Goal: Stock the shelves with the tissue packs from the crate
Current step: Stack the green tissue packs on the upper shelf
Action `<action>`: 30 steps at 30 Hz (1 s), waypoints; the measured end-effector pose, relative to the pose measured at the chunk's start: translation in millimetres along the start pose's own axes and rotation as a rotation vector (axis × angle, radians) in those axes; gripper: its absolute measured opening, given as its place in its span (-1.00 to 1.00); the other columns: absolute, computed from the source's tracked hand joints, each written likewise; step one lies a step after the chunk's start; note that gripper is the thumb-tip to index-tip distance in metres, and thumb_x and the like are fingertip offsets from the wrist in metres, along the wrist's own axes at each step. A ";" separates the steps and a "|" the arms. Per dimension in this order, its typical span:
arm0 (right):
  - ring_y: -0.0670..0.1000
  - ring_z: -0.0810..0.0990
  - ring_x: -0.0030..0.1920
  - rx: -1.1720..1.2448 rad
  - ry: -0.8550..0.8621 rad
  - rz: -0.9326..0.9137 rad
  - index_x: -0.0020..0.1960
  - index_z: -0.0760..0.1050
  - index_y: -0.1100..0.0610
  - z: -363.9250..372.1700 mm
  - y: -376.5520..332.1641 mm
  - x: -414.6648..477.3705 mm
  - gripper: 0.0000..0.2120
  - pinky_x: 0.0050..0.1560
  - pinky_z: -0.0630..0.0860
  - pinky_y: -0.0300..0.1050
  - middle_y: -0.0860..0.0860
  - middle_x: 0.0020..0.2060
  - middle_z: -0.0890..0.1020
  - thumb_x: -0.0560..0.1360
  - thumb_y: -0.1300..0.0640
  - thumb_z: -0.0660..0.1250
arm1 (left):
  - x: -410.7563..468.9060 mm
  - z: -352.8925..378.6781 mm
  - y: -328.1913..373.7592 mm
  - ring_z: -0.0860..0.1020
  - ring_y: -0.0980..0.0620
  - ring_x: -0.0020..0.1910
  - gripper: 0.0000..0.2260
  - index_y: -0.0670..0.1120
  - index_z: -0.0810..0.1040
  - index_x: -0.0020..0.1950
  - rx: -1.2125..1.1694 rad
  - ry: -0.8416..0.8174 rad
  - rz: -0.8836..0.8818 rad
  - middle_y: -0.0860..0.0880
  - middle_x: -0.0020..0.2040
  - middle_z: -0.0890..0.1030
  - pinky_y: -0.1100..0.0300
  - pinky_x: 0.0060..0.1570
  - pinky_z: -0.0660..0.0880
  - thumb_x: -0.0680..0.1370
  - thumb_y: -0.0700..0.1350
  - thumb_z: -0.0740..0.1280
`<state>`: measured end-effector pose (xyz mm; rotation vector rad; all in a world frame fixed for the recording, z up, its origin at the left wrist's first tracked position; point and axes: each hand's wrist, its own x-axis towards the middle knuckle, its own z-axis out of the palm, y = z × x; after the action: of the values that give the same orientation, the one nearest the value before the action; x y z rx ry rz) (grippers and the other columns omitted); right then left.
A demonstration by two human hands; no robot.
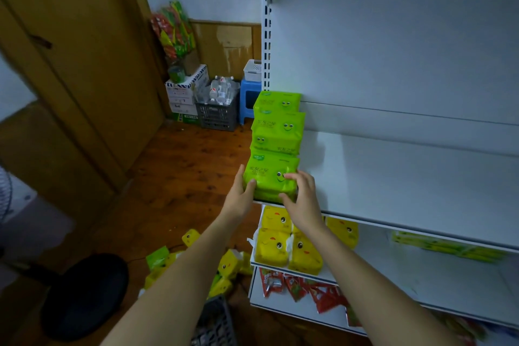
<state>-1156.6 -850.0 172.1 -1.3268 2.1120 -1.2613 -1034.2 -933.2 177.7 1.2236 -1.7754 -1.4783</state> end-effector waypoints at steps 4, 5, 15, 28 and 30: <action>0.09 0.40 0.26 0.013 0.003 0.006 0.23 0.41 0.12 -1.2 1.5 -3.0 -0.62 0.26 0.39 -0.12 0.10 0.23 0.34 0.45 0.29 0.37 | -10.6 -1.3 6.7 0.09 0.25 0.37 -0.42 0.03 -0.09 0.55 0.034 -0.039 0.147 0.20 0.42 0.09 0.42 0.24 0.15 0.63 -0.17 0.15; 0.10 0.43 0.22 0.016 0.005 0.011 0.23 0.42 0.12 -1.3 1.9 -3.9 -0.62 0.24 0.41 -0.07 0.09 0.20 0.36 0.45 0.28 0.37 | -12.3 -1.6 6.7 0.13 0.23 0.38 -0.42 0.01 -0.05 0.55 0.053 -0.050 0.160 0.20 0.40 0.12 0.41 0.24 0.18 0.62 -0.19 0.17; 0.09 0.42 0.23 0.066 -0.025 0.066 0.22 0.41 0.08 -0.1 1.8 -4.4 -0.63 0.20 0.40 -0.08 0.07 0.15 0.41 0.46 0.24 0.38 | -11.8 -7.0 1.4 0.36 0.09 0.30 -0.41 0.00 0.03 0.54 0.143 -0.092 0.127 -0.02 0.46 0.26 0.14 0.22 0.41 0.59 -0.21 0.24; 0.03 0.17 0.44 0.037 0.050 0.070 0.39 0.32 0.03 -16.9 -9.8 -17.7 -0.47 0.26 0.07 -0.37 0.12 0.39 0.24 0.46 0.17 0.38 | -30.1 -15.2 5.5 0.11 -0.02 0.48 -0.36 0.09 -0.02 0.54 0.227 -0.033 0.103 -0.13 0.51 0.11 0.07 0.39 0.14 0.57 -0.12 0.27; 0.03 0.16 0.44 0.043 0.073 0.083 0.39 0.31 0.03 -17.0 -14.4 -24.4 -0.47 0.25 0.06 -0.38 0.11 0.40 0.21 0.47 0.17 0.37 | -38.8 -20.2 3.1 0.12 -0.03 0.48 -0.36 0.10 -0.02 0.54 0.196 -0.028 0.103 -0.12 0.51 0.10 0.05 0.39 0.14 0.58 -0.10 0.27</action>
<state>-1147.9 -823.2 189.4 -1.1800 2.1530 -1.3319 -1000.6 -908.9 191.9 1.1899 -2.0089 -1.2944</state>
